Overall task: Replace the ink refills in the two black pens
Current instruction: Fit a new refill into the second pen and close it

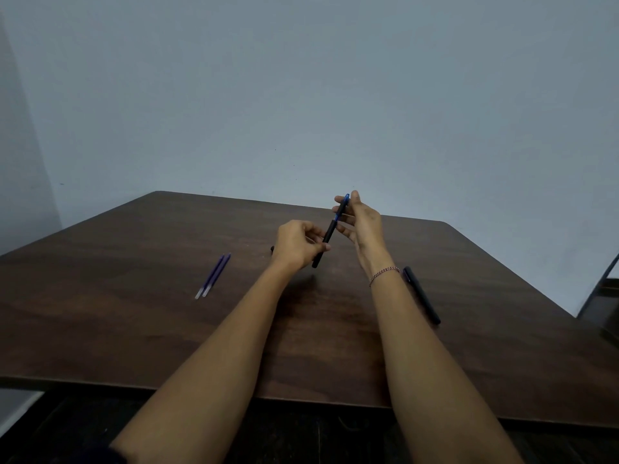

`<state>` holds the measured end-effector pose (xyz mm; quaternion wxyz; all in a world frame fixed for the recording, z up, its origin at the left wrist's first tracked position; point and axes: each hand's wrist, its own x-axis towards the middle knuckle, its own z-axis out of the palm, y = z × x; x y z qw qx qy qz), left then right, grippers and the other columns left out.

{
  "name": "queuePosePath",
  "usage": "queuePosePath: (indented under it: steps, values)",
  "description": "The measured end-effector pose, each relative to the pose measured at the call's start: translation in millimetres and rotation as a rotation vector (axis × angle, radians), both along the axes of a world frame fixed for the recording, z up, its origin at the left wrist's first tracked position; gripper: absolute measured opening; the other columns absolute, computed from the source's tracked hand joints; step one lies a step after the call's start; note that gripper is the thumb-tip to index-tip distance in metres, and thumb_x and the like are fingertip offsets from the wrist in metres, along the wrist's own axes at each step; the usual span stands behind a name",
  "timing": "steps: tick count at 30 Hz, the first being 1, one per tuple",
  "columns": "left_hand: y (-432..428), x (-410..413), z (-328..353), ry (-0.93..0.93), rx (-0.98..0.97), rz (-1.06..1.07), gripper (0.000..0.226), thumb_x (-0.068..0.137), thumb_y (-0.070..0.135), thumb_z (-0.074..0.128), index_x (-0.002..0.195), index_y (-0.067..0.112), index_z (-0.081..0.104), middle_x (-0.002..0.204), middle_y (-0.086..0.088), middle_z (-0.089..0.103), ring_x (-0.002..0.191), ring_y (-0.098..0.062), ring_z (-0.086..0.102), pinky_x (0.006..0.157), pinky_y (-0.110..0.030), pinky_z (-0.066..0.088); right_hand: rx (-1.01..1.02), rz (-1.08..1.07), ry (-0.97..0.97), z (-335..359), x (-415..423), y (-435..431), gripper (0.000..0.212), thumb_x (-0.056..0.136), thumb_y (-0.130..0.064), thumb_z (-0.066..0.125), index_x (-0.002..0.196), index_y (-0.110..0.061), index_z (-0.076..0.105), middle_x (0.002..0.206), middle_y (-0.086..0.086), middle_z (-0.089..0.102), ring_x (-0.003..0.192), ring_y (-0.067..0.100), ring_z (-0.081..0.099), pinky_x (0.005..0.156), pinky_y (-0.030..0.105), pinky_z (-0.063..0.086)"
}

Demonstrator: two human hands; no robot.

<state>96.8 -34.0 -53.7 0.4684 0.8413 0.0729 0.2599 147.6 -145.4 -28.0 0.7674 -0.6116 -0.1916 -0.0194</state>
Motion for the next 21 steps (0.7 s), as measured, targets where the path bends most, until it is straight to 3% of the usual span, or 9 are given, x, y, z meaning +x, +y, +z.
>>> queuePosePath:
  steps: [3, 6, 12, 16, 21]
  values:
    - [1.2, -0.5, 0.5, -0.005, -0.018, 0.003, 0.028, 0.071, 0.009, 0.078, 0.097, 0.008, 0.067, 0.075, 0.004, 0.062, 0.076, -0.013, 0.065, 0.076, -0.033, 0.058, 0.018, 0.033, 0.030, 1.9, 0.2, -0.9, 0.035, 0.099, -0.027, 0.036, 0.092, -0.018, 0.069, 0.084, 0.001, 0.069, 0.082, 0.011, 0.062, 0.069, 0.024, 0.048]
    - [1.3, -1.8, 1.0, -0.011, -0.020, -0.001, 0.028, 0.072, 0.009, 0.077, 0.097, 0.007, 0.067, 0.078, 0.001, 0.063, 0.080, -0.016, 0.066, 0.079, -0.037, 0.058, -0.010, 0.025, 0.009, 1.6, -0.4, -0.6, 0.026, 0.096, -0.021, 0.043, 0.092, -0.022, 0.069, 0.084, -0.001, 0.071, 0.082, 0.008, 0.064, 0.072, 0.025, 0.049]
    - [1.2, -3.3, 2.3, -0.016, -0.051, 0.008, 0.027, 0.072, 0.008, 0.076, 0.097, 0.006, 0.066, 0.080, -0.001, 0.063, 0.082, -0.019, 0.066, 0.080, -0.039, 0.057, 0.009, 0.021, -0.023, -0.7, 1.5, -0.7, 0.014, 0.090, -0.023, 0.062, 0.099, -0.013, 0.064, 0.085, -0.001, 0.067, 0.082, 0.013, 0.063, 0.070, 0.023, 0.051]
    - [0.8, -4.5, 2.7, -0.020, -0.053, -0.001, 0.027, 0.072, 0.008, 0.076, 0.098, 0.005, 0.066, 0.081, -0.002, 0.063, 0.083, -0.020, 0.066, 0.080, -0.039, 0.057, 0.029, 0.033, -0.002, -1.1, 1.2, 0.9, 0.010, 0.092, -0.026, 0.058, 0.090, -0.017, 0.063, 0.086, -0.001, 0.066, 0.081, 0.012, 0.062, 0.069, 0.023, 0.051]
    - [1.0, -4.8, 2.4, -0.011, -0.063, -0.003, 0.025, 0.073, 0.007, 0.076, 0.096, 0.007, 0.066, 0.077, 0.002, 0.062, 0.082, -0.017, 0.066, 0.080, -0.039, 0.057, 0.063, 0.069, -0.034, 0.3, 0.9, -0.8, 0.024, 0.097, -0.010, 0.046, 0.118, -0.015, 0.058, 0.096, 0.003, 0.070, 0.087, 0.010, 0.067, 0.072, 0.020, 0.053]
